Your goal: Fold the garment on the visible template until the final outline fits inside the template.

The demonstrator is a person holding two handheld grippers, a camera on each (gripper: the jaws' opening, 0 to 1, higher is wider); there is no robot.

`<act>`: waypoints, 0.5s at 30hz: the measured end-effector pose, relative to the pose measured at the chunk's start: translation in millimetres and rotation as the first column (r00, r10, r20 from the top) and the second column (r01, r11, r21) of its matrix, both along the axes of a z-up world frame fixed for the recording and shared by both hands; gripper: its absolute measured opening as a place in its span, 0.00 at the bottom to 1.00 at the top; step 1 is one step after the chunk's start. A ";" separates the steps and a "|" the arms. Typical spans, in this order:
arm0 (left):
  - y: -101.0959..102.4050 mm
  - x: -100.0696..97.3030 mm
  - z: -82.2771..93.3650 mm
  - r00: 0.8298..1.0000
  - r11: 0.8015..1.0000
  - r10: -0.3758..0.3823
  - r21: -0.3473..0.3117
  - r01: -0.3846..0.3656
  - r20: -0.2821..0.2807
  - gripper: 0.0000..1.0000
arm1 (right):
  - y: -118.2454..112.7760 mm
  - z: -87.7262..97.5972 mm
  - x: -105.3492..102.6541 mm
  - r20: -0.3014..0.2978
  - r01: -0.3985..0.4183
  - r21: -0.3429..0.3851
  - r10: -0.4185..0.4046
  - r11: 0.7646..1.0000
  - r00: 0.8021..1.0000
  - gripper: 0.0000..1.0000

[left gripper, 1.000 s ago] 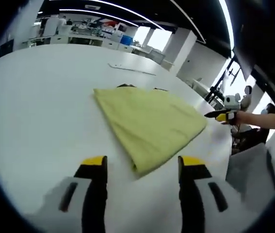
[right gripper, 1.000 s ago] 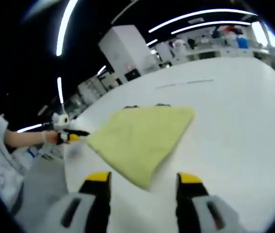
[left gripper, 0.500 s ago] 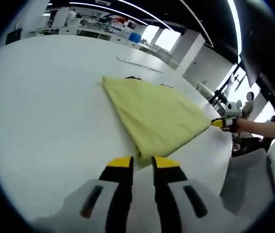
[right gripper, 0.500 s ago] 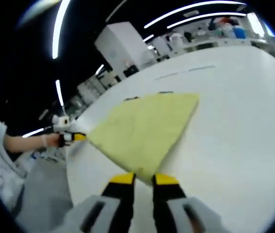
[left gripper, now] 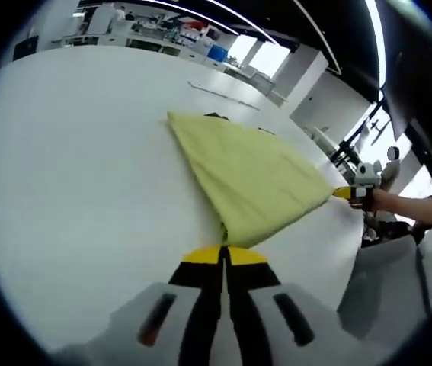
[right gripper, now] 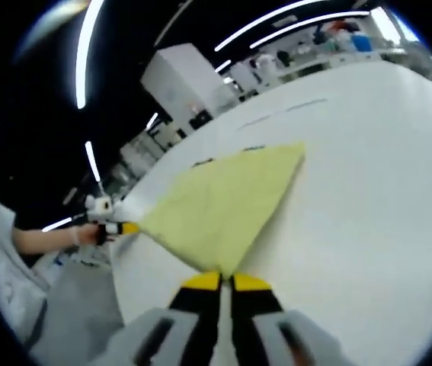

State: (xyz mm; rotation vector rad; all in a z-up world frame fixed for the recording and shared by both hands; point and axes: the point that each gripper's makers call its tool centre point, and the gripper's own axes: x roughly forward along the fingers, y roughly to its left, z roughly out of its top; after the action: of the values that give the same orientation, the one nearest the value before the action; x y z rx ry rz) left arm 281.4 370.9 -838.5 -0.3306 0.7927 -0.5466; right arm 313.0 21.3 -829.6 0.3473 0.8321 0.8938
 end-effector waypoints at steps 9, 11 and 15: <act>-4.3 -3.9 1.9 0.998 0.998 -0.039 0.052 0.037 0.041 0.00 | -5.9 -1.0 -7.6 -0.007 0.015 0.007 -0.015 1.000 1.000 0.00; -16.0 -9.5 8.1 0.997 0.997 -0.069 -0.027 0.070 0.029 0.00 | -6.4 -1.5 -8.7 -0.005 0.016 0.004 -0.016 1.000 1.000 0.00; -21.8 -18.6 11.4 0.998 0.997 -0.069 -0.024 0.069 0.013 0.00 | -6.8 -0.1 -11.8 -0.008 0.027 0.009 -0.027 1.000 1.000 0.00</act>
State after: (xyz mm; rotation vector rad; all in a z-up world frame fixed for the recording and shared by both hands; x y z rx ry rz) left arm 262.8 349.0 -827.2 -0.3233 0.7886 -0.6227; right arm 301.2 14.5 -829.7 0.3695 0.8292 0.8718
